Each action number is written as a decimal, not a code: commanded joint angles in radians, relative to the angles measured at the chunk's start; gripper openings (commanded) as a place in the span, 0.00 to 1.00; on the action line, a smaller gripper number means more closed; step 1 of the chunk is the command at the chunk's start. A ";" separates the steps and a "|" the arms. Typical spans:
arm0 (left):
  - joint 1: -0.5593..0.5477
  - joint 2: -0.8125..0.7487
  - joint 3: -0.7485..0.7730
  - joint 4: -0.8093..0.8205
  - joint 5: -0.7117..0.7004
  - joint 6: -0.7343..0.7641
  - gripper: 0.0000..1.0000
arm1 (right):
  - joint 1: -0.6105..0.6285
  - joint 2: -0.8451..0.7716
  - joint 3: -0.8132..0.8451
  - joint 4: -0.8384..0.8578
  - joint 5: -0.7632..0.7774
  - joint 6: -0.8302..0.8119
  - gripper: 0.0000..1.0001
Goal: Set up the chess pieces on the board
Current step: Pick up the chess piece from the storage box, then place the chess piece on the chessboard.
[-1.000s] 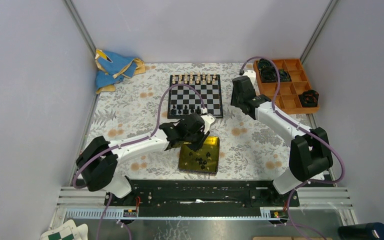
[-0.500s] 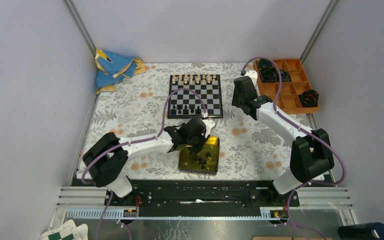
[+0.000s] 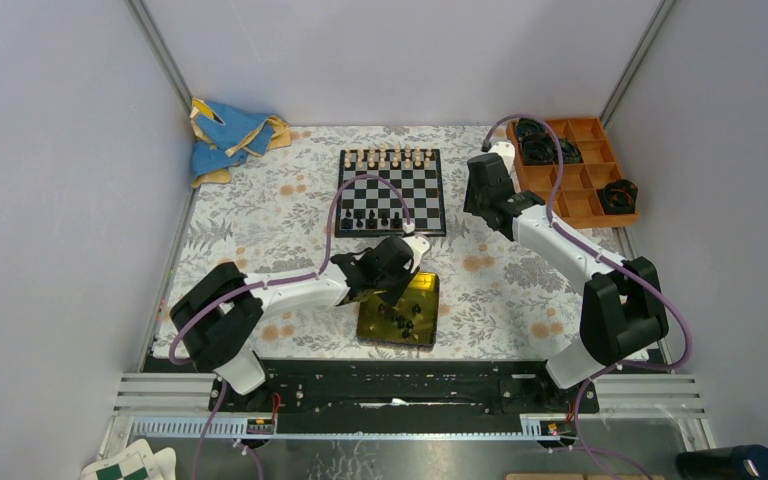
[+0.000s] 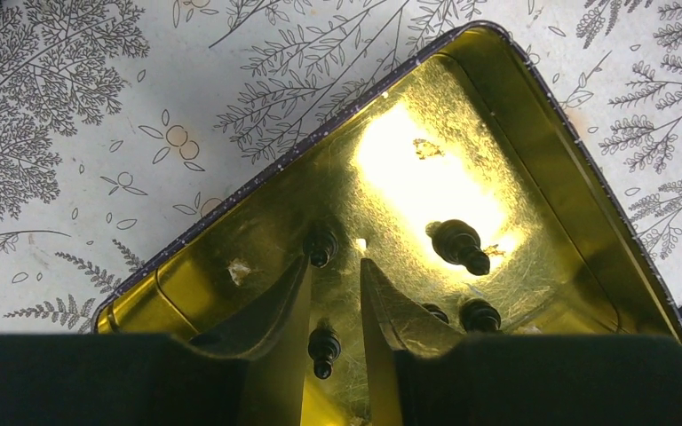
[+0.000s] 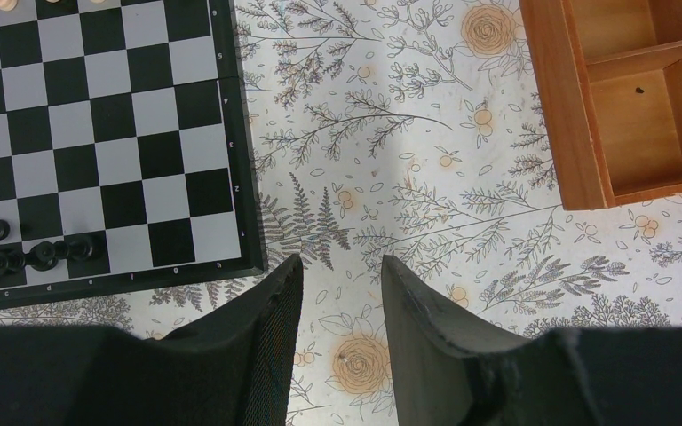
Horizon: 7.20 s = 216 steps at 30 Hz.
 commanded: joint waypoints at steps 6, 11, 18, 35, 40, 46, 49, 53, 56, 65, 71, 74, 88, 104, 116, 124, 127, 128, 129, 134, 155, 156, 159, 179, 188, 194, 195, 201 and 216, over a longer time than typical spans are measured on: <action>-0.008 0.042 -0.006 0.076 -0.032 -0.015 0.31 | -0.008 -0.043 -0.003 0.023 0.026 0.003 0.45; -0.007 0.053 -0.009 0.089 -0.038 -0.015 0.31 | -0.010 -0.045 -0.006 0.023 0.024 0.003 0.45; -0.007 0.060 -0.012 0.094 -0.055 -0.016 0.29 | -0.013 -0.053 -0.017 0.024 0.021 0.003 0.45; -0.007 0.079 -0.016 0.116 -0.074 -0.015 0.25 | -0.015 -0.059 -0.026 0.029 0.012 0.005 0.45; -0.006 0.071 -0.010 0.116 -0.078 -0.012 0.20 | -0.014 -0.064 -0.031 0.029 0.012 0.004 0.44; -0.007 0.068 0.004 0.098 -0.079 -0.013 0.07 | -0.015 -0.063 -0.029 0.031 0.010 0.002 0.45; -0.008 0.050 0.009 0.081 -0.084 -0.014 0.00 | -0.014 -0.061 -0.026 0.033 0.010 0.000 0.45; -0.008 0.024 0.023 0.045 -0.088 -0.015 0.00 | -0.015 -0.059 -0.025 0.035 0.010 0.000 0.45; -0.007 -0.006 0.042 -0.002 -0.095 -0.015 0.00 | -0.016 -0.058 -0.022 0.035 0.007 0.000 0.45; -0.007 -0.121 0.242 -0.215 -0.197 0.008 0.00 | -0.017 -0.052 -0.014 0.038 0.004 0.007 0.45; 0.023 -0.030 0.379 -0.222 -0.243 0.059 0.00 | -0.017 -0.030 0.016 0.048 0.002 0.008 0.44; 0.082 0.024 0.431 -0.197 -0.216 0.054 0.00 | -0.017 -0.008 0.036 0.060 0.007 0.007 0.44; 0.306 0.316 0.632 -0.098 -0.146 0.016 0.00 | -0.052 0.147 0.161 0.118 -0.002 0.017 0.43; 0.404 0.444 0.677 -0.009 -0.070 -0.092 0.00 | -0.063 0.215 0.197 0.125 -0.025 0.023 0.43; 0.446 0.513 0.700 0.003 -0.042 -0.118 0.00 | -0.063 0.248 0.206 0.119 -0.031 0.024 0.42; 0.459 0.520 0.682 0.003 -0.026 -0.126 0.00 | -0.064 0.275 0.222 0.112 -0.033 0.023 0.42; 0.459 0.511 0.673 -0.001 -0.014 -0.131 0.00 | -0.063 0.282 0.228 0.108 -0.033 0.022 0.42; 0.459 0.507 0.668 -0.003 -0.010 -0.133 0.00 | -0.065 0.285 0.230 0.108 -0.034 0.022 0.42; 0.459 0.507 0.666 -0.007 -0.007 -0.135 0.00 | -0.064 0.287 0.231 0.107 -0.035 0.022 0.42; 0.459 0.497 0.643 -0.018 0.014 -0.145 0.00 | -0.063 0.291 0.230 0.106 -0.038 0.020 0.42; 0.455 0.478 0.633 -0.054 0.019 -0.140 0.00 | -0.065 0.290 0.219 0.110 -0.043 0.022 0.42; 0.454 0.477 0.633 -0.056 0.019 -0.140 0.00 | -0.067 0.290 0.218 0.111 -0.043 0.022 0.42; 0.447 0.475 0.628 -0.058 0.016 -0.137 0.00 | -0.066 0.290 0.216 0.110 -0.045 0.023 0.42; 0.436 0.484 0.626 -0.067 0.004 -0.143 0.14 | -0.066 0.280 0.195 0.116 -0.048 0.025 0.42; 0.436 0.488 0.644 -0.067 -0.013 -0.146 0.37 | -0.067 0.280 0.194 0.115 -0.049 0.023 0.42; 0.436 0.486 0.662 -0.067 -0.025 -0.141 0.40 | -0.068 0.280 0.200 0.115 -0.052 0.023 0.42; 0.436 0.487 0.665 -0.067 -0.025 -0.140 0.40 | -0.068 0.281 0.201 0.115 -0.053 0.023 0.42; 0.436 0.486 0.694 -0.067 -0.035 -0.131 0.40 | -0.069 0.281 0.206 0.114 -0.054 0.023 0.42; 0.436 0.378 0.716 -0.092 -0.068 -0.128 0.40 | -0.068 0.244 0.212 0.107 -0.044 -0.001 0.42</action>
